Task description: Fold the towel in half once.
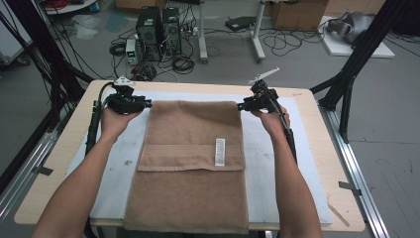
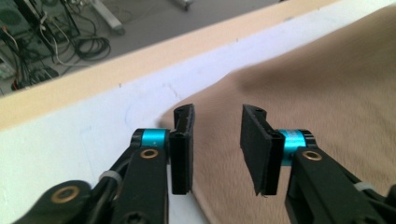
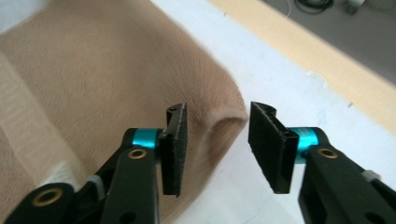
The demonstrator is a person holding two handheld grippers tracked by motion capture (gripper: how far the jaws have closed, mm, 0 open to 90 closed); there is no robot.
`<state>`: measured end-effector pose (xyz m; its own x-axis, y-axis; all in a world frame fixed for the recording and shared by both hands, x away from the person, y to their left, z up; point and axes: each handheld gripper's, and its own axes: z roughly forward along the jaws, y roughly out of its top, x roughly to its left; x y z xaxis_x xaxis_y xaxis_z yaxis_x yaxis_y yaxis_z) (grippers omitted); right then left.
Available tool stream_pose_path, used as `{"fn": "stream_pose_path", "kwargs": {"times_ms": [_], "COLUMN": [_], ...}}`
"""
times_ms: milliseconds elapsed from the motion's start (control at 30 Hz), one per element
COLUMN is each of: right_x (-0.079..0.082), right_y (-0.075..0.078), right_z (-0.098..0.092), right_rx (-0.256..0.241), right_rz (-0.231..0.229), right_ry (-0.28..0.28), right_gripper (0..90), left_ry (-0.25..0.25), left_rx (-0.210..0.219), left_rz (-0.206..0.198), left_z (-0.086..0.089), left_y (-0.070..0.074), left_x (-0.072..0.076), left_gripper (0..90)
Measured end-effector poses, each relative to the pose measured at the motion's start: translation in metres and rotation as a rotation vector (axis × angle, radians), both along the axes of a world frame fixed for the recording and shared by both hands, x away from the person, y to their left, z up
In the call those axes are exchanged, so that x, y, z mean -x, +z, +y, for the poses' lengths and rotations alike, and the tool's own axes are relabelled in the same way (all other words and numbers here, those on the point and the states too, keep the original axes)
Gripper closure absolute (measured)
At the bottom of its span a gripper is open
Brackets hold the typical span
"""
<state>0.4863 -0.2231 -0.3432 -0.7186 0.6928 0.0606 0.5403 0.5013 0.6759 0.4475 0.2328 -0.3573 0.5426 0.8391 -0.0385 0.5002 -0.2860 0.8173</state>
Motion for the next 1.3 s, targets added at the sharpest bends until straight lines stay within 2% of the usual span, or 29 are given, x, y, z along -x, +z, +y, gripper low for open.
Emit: {"fn": "stream_pose_path", "kwargs": {"times_ms": [33,67,167,233,267,300,333,400,467,567,800,900,967,1100,1200,1267,1300], "right_x": [0.000,0.001,0.013,0.019,0.024,0.030,0.036,0.044,0.053,0.062,0.087,0.095,0.100,0.108,0.112,0.116,0.117], "right_y": [-0.002,-0.004,-0.004,-0.004,-0.004,-0.003,-0.004,-0.005,-0.008,-0.012,-0.026,-0.032,-0.034,-0.039,-0.045,-0.049,-0.051], "right_z": [-0.001,-0.003,-0.005,-0.005,-0.004,-0.003,-0.002,0.000,0.000,0.000,-0.005,-0.006,-0.006,-0.005,-0.005,-0.004,-0.004], "right_rx": [0.008,0.004,-0.001,-0.005,0.000,-0.005,-0.015,0.001,-0.005,0.003,-0.035,-0.046,-0.052,-0.043,-0.041,-0.043,-0.042], "right_rz": [0.035,0.049,0.008,0.031,0.034,0.011,-0.007,0.002,-0.009,0.012,0.003,0.006,0.009,0.015,0.020,0.024,0.026], "right_ry": [-0.008,-0.007,0.015,0.031,0.039,0.049,0.069,0.084,0.098,0.110,0.129,0.139,0.143,0.154,0.159,0.159,0.161], "right_gripper": [48.8,48.3,47.8,46.4,46.5,46.8,47.0,46.1,46.0,43.7,43.8,43.8,43.7,43.4,42.8,43.0,43.0], "left_ry": [-0.003,-0.007,-0.023,-0.030,-0.034,-0.049,-0.064,-0.090,-0.106,-0.123,-0.162,-0.173,-0.179,-0.202,-0.209,-0.208,-0.213], "left_rx": [-0.012,-0.017,-0.022,-0.018,-0.022,-0.027,-0.032,-0.041,-0.060,-0.049,-0.023,-0.041,-0.032,-0.054,-0.063,-0.050,-0.059], "left_rz": [0.006,0.009,0.022,0.028,0.044,0.056,0.056,0.048,0.043,0.031,0.024,0.035,0.029,0.041,0.031,0.034,0.039], "left_z": [0.002,0.003,0.007,0.008,0.007,0.006,0.004,0.001,-0.001,-0.001,-0.001,-0.001,-0.002,-0.005,-0.006,-0.006,-0.006], "left_y": [-0.002,-0.005,-0.011,-0.016,-0.017,-0.019,-0.021,-0.023,-0.025,-0.027,-0.035,-0.040,-0.042,-0.048,-0.052,-0.056,-0.058], "left_x": [0.002,0.005,0.015,0.022,0.025,0.030,0.035,0.045,0.053,0.064,0.088,0.095,0.101,0.110,0.117,0.121,0.122], "left_gripper": [62.4,61.1,59.0,57.1,56.2,54.0,53.2,52.9,51.2,51.1,50.4,49.7,48.0,47.0,46.9,47.0,47.0]}}
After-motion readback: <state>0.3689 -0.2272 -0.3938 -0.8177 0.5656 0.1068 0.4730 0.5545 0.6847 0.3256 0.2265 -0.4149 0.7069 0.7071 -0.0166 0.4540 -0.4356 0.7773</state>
